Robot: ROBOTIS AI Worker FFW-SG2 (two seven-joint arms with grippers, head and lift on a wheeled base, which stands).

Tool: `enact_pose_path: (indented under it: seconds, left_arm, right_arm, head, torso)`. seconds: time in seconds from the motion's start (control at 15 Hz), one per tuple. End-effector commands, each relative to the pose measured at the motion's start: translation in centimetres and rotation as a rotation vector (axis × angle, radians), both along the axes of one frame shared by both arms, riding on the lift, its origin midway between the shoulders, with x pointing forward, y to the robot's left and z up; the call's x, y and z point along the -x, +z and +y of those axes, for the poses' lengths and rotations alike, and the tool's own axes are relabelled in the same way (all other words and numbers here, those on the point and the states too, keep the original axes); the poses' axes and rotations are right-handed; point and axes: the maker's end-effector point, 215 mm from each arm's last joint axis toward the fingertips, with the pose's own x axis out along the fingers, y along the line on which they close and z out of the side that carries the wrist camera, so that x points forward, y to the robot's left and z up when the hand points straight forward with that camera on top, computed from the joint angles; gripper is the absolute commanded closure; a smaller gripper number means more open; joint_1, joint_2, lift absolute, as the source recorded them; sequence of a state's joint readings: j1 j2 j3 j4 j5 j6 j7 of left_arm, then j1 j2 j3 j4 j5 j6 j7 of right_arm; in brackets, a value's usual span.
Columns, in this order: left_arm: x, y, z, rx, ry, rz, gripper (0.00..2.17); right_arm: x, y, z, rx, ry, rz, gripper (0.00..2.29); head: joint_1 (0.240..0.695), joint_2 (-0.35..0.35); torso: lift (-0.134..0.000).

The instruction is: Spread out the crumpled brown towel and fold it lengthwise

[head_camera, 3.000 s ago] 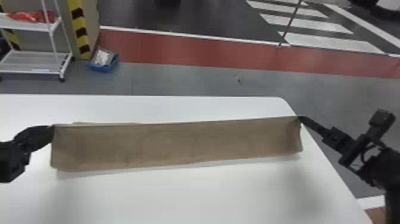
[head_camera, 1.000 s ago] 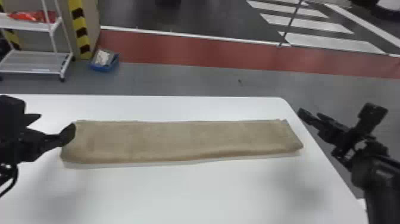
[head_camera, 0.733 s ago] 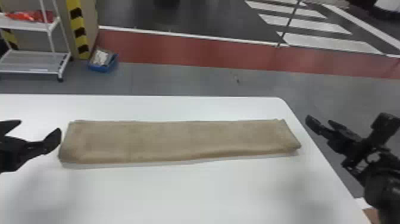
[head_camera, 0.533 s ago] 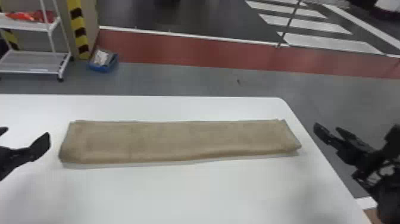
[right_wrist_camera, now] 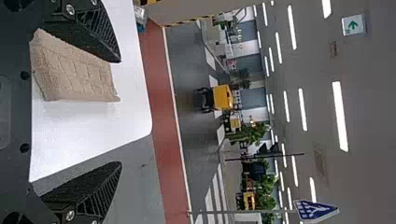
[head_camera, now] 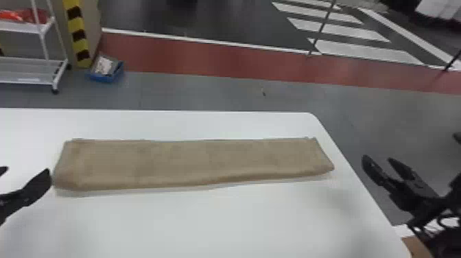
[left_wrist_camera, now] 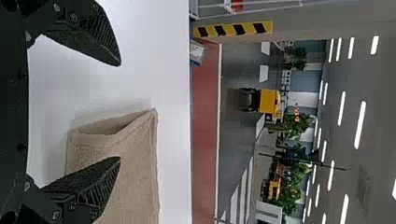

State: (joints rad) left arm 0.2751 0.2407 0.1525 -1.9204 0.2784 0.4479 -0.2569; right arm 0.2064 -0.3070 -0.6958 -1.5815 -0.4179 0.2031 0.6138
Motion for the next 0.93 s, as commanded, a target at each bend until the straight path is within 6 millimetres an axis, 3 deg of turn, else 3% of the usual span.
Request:
enact_pose_path:
  seconds: [0.0,0.2,0.4,0.53,0.67,0.87]
  left_arm:
    - [-0.4,-1.1,-2.4,0.038,-0.032,0.028,0.36]
    - [-1.4,-2.6,-4.2,0.054,-0.05,0.062,0.52]
    - [-1.3,-3.2,-4.9,0.055,-0.062,0.078,0.52]
    - [-1.1,-3.1,-4.9,0.053,-0.061,0.08,0.84]
    - [-0.8,-2.8,-4.2,0.045,-0.049,0.078,1.45]
    - [0.2,-2.4,-2.3,0.033,-0.025,0.071,1.54]
  right_arm:
    - [0.6,-0.3,-0.5,0.011,-0.008,-0.002,0.11]
    - [1.3,-0.6,-0.5,0.03,-0.007,-0.006,0.11]
    - [1.9,-0.7,-1.3,0.042,-0.018,-0.003,0.11]
    - [2.1,-0.4,-1.8,0.045,-0.026,-0.006,0.12]
    - [1.9,-0.4,-1.5,0.046,-0.02,-0.006,0.12]
    - [1.6,-0.7,-0.9,0.04,-0.009,-0.005,0.13]
  head:
    - [0.695,-0.304]
    - [0.695,-0.343]
    - [0.695,-0.35]
    - [0.695,-0.35]
    - [0.695,-0.35]
    - [0.695,-0.35]
  torso:
    - [-0.124]
    - [-0.124]
    - [-0.124]
    - [-0.124]
    - [-0.124]
    - [-0.124]
